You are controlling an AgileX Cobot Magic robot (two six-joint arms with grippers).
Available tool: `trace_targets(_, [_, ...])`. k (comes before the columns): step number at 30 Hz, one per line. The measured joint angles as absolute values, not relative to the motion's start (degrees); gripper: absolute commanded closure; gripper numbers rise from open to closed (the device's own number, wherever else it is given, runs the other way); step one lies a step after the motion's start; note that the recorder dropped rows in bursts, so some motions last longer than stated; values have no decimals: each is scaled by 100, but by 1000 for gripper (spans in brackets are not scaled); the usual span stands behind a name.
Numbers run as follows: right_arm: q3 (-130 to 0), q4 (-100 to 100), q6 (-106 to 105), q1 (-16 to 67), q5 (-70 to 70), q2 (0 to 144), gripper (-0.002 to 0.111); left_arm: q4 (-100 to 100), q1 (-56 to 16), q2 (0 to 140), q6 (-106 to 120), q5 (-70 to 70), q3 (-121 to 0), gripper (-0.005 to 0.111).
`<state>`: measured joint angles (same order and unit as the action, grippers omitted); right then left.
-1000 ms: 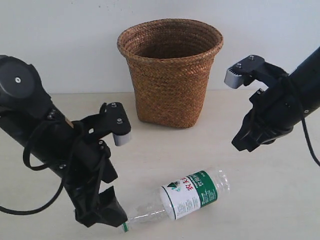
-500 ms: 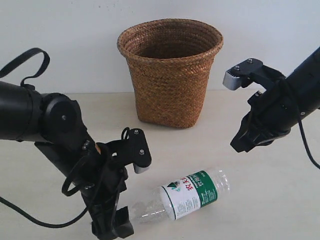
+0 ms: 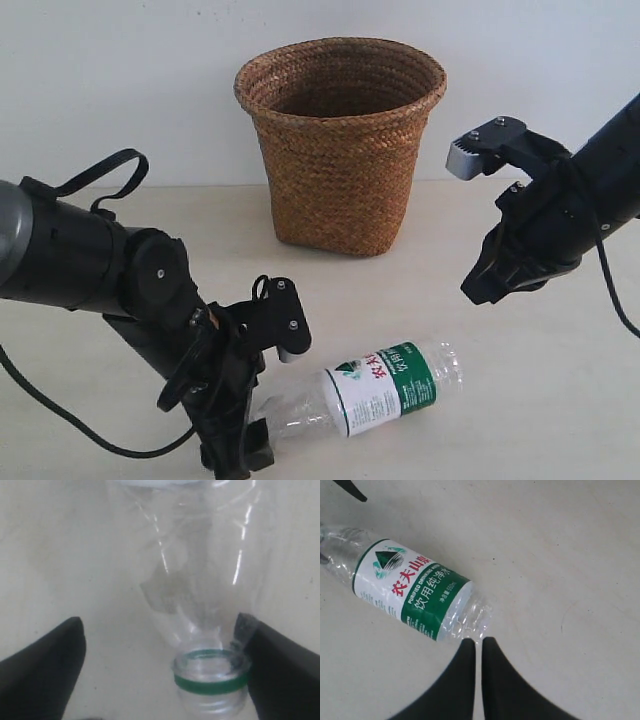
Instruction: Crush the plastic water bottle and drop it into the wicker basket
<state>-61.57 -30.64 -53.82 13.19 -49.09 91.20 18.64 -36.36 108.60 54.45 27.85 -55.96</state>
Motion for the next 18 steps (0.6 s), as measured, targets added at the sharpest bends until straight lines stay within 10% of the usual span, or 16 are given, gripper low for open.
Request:
trace_targets(7, [-6157,-3064,-5382,1319,-4884,9120,108,1817,-3636,10873,5598,2634,-5596,103])
trace_targets(18, [-6223,-3557,-4954,1319,-5078,9129,108,1726,-3639,10873,6133,2923,-5596,103])
